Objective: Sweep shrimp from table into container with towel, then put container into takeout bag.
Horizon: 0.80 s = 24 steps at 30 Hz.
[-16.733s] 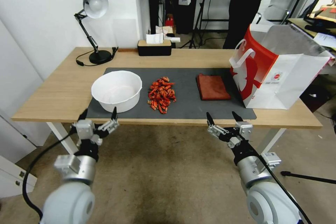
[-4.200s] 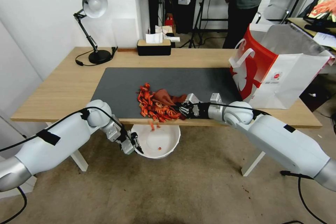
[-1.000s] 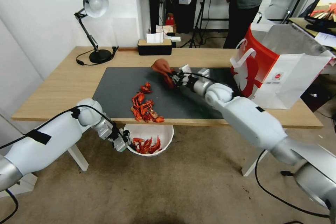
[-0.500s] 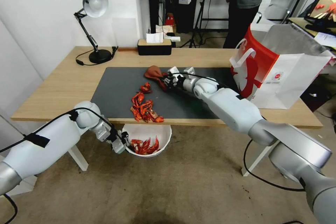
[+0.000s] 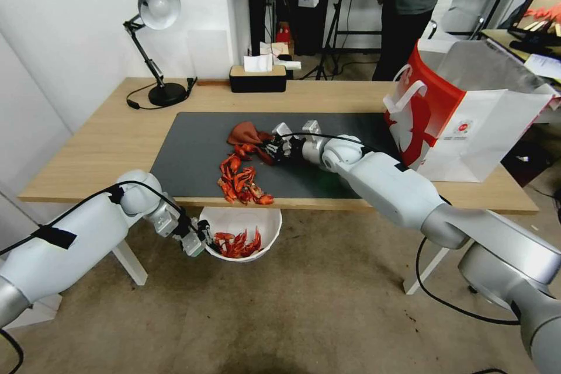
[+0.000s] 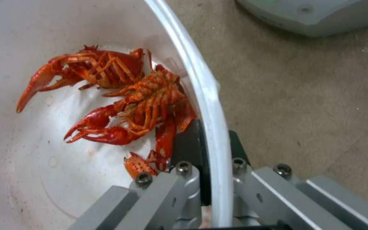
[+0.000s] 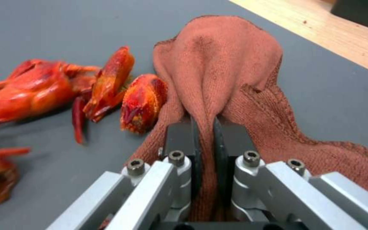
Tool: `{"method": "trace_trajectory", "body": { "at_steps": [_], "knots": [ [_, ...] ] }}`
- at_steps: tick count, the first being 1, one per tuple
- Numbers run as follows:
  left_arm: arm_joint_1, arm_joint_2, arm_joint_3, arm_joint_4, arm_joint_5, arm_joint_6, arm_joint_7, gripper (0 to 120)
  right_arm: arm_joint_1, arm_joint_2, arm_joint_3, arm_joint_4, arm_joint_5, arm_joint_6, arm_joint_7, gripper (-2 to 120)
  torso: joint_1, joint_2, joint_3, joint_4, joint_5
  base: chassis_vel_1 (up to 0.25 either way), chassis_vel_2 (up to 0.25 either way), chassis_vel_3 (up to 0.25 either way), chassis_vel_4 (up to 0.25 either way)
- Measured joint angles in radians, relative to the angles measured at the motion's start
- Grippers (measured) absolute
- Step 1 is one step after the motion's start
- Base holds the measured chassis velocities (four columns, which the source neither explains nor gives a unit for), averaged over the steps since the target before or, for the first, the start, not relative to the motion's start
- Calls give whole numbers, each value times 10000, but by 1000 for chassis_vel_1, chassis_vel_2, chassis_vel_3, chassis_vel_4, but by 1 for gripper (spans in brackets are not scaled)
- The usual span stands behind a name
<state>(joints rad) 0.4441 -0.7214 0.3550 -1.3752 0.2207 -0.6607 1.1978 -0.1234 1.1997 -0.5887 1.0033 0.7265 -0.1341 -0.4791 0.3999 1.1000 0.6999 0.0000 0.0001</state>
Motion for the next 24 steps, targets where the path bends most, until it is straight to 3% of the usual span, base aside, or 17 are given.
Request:
{"method": "trace_trajectory", "body": {
  "at_steps": [24],
  "knots": [
    [-64, 3, 64, 135, -57, -39, 21, 0, -1177, -1637, -117, 2982, 12, 77, 507, 5, -1, 0, 1, 0, 0, 0, 0, 0, 0]
  ]
}}
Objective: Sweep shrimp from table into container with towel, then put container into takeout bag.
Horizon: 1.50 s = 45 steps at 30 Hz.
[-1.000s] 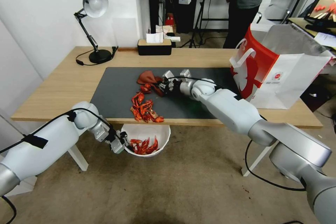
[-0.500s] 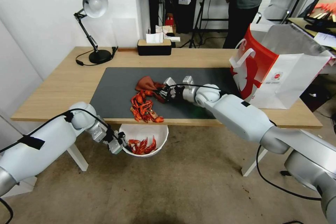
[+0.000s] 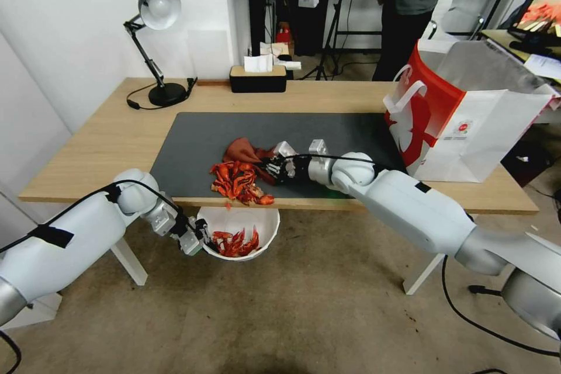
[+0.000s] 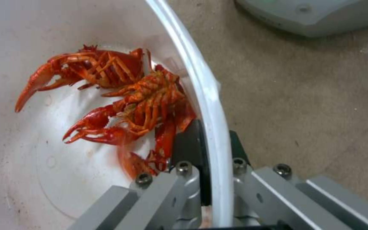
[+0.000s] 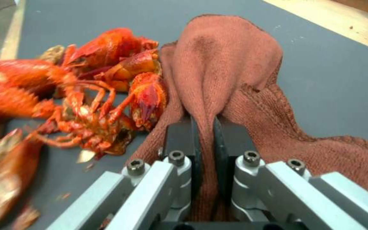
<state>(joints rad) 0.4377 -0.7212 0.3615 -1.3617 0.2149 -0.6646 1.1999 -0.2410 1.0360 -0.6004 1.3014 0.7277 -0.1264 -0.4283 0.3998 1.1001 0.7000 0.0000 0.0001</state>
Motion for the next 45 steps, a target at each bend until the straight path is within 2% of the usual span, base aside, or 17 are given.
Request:
{"method": "trace_trajectory", "body": {
  "at_steps": [16, 45],
  "knots": [
    [-63, 67, -17, -46, -27, 46, 9, 0, -1120, -757, 460, 1413, 4, 17, 825, 5, 1, 1, -1, 0, 0, 0, 0, 0, 0],
    [-130, 144, 61, -205, -99, 126, 55, 0, -2203, -1305, 890, 3183, -65, -131, 1421, 5, 3, -3, 2, 2, -2, 0, 0, 0, 0]
  ]
}}
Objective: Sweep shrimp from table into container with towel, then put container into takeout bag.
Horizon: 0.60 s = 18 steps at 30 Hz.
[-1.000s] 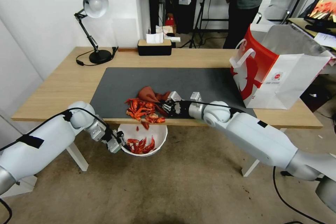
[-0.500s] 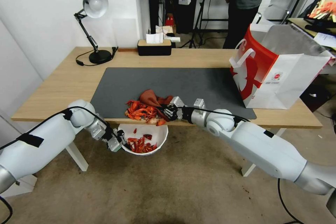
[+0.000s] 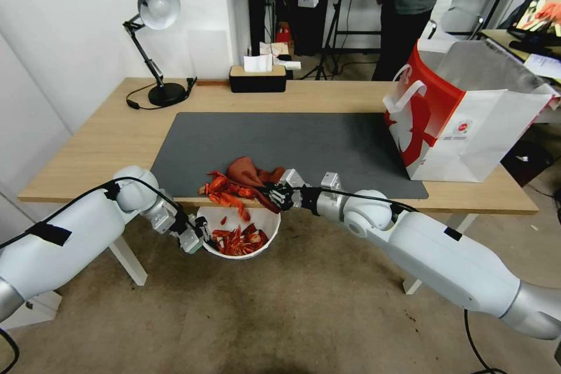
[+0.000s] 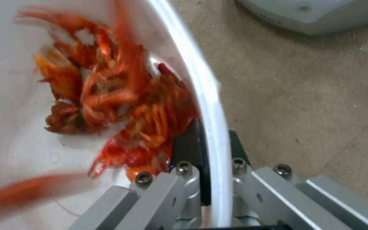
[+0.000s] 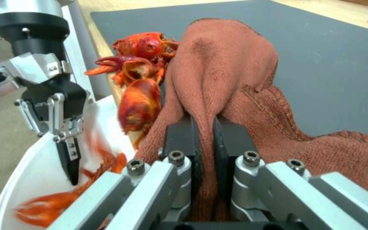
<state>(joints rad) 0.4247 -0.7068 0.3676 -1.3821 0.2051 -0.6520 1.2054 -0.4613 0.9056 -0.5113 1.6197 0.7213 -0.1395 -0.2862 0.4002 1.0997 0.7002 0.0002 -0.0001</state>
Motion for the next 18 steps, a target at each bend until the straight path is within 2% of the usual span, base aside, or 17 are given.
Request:
{"method": "trace_trajectory", "body": {
  "at_steps": [18],
  "knots": [
    [-66, 49, 0, 86, -41, 0, 8, 0, -722, -439, 565, 606, -6, 54, 1, 5, 0, 1, -2, -1, 1, 0, 0, 0, 0]
  ]
}}
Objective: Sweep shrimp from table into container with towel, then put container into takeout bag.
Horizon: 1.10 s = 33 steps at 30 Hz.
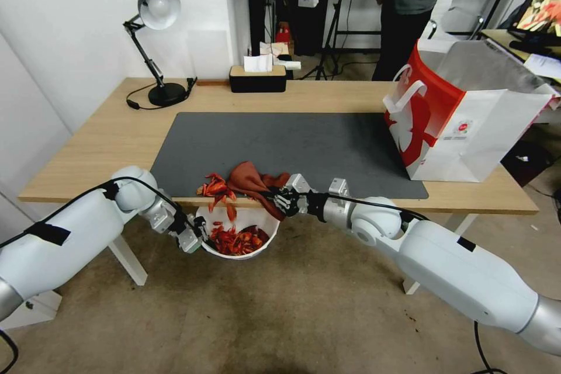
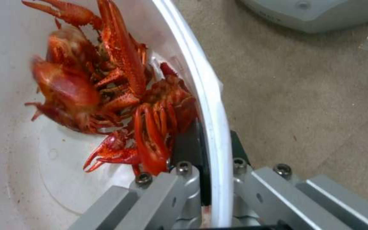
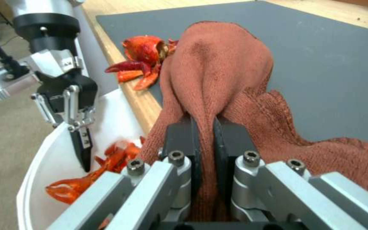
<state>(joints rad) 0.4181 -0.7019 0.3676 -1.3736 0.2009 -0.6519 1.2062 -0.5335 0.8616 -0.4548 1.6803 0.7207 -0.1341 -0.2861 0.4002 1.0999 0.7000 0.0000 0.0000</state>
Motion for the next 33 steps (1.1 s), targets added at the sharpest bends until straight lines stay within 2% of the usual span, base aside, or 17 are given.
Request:
{"method": "trace_trajectory", "body": {
  "at_steps": [20, 33],
  "knots": [
    [-61, -16, 8, -5, -3, 56, 2, 0, -1075, -576, 741, 900, -198, 37, -14, 5, -2, 2, 0, -1, 0, 0, 0, 0, 0],
    [-93, 2, 9, -108, -9, 151, -13, 0, -2142, -1110, 1278, 1627, -492, 41, -475, 5, -3, 2, 0, 0, 1, 0, 0, 0, 0]
  ]
}}
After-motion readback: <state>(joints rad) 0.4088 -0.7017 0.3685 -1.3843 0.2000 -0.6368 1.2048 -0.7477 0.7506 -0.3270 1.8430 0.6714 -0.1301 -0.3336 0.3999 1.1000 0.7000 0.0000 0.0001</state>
